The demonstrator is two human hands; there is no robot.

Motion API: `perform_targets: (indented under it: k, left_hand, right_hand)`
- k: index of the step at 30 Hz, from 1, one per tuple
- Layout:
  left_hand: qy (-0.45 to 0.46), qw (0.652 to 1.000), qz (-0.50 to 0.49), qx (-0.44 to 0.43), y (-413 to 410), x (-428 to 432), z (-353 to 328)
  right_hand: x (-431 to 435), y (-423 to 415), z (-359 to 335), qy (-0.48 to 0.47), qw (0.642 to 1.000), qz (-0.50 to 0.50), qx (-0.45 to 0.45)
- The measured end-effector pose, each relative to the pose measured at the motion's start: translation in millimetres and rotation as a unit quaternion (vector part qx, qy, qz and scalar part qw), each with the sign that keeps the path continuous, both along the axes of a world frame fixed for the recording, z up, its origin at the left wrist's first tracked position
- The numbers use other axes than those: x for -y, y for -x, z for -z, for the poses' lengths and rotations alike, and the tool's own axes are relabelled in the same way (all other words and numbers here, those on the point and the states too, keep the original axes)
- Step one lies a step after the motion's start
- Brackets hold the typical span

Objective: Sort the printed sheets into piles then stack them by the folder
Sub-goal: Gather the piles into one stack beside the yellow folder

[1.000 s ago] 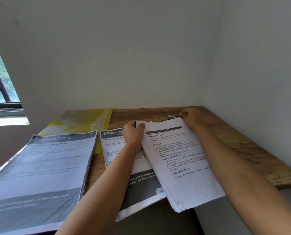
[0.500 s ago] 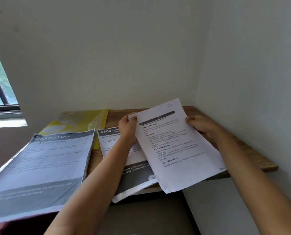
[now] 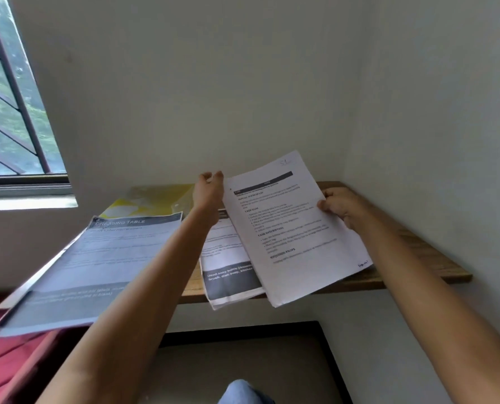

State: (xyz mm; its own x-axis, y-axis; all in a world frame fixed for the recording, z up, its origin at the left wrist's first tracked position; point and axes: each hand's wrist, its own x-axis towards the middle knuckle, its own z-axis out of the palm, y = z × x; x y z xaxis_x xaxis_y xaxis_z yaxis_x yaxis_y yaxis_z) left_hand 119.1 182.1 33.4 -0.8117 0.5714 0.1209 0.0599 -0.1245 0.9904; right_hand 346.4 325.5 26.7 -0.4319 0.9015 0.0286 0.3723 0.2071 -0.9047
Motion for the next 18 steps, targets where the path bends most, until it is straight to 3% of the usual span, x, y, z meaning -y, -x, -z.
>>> perform_targets:
  k: [3,9,18]
  left_hand:
    - [0.084,0.996,-0.01,-0.031,9,27,-2]
    - [0.147,0.989,0.007,-0.028,12,62,17]
    - [0.155,0.977,0.145,0.014,-12,66,41]
  right_hand:
    - [17,25,-1,-0.015,0.999,0.001,0.037]
    - [41,63,13,-0.03,0.995,-0.003,0.098]
    - [80,70,22,-0.125,0.964,-0.034,0.234]
